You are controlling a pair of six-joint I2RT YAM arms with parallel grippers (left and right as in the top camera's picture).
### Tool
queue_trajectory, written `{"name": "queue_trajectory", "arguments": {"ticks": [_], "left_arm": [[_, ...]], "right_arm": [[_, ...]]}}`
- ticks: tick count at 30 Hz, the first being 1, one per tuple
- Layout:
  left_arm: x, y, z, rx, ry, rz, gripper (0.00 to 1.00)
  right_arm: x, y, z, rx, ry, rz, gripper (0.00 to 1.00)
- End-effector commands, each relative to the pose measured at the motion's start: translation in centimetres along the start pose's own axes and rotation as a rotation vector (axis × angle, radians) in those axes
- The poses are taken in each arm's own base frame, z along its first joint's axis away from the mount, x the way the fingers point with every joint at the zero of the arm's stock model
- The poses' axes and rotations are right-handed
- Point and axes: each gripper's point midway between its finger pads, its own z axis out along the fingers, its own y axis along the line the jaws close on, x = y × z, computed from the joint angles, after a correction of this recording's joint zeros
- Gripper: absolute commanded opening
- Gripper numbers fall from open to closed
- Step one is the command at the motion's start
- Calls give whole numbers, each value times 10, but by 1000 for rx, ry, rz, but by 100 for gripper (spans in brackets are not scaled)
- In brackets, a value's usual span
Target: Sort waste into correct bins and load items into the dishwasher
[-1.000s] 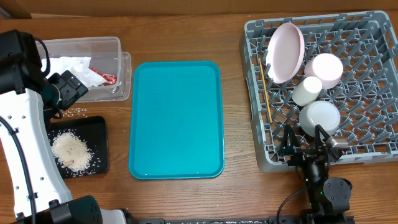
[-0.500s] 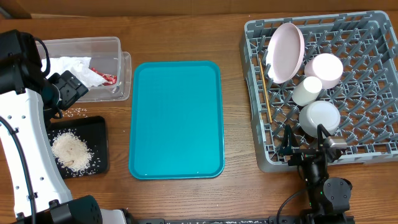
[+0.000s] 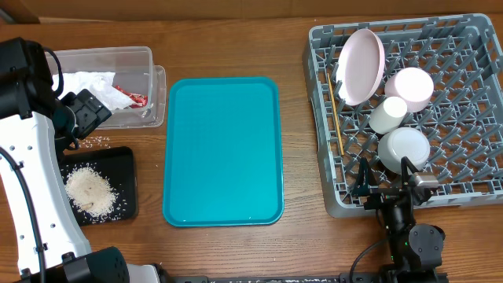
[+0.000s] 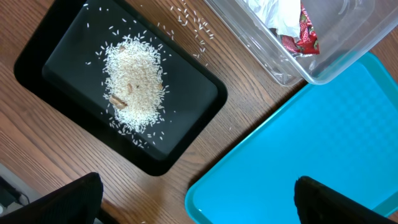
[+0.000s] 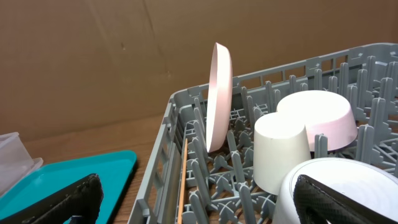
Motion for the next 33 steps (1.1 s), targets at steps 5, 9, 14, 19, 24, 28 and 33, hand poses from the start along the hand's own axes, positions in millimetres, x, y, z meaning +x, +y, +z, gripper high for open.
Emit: {"name": "queue_trajectory", "arguments": {"ticks": [5,9,14,19,24,28,33], "left_arm": [[0,2,0,-4,6,-14,100],[9,6,2,-26,48,-10,100],[33,13,15,-117,136,44,100],[48,-8,46,-122,101,158,100],[60,-59,77,20,-55,341,100],[81,-100,89,158,-202,518,100],[108,-111,95,255,-313,625,100]], "right_arm": [[1,-2,0,9,-5,-4,100],[1,-2,0,9,-5,-4,100],[1,-2,0,9,-5,-4,100],[1,-2,0,9,-5,-4,100],[1,-2,0,9,-5,-4,100],[1,-2,0,9,-5,-4,100],[1,-2,0,9,-5,-4,100]]}}
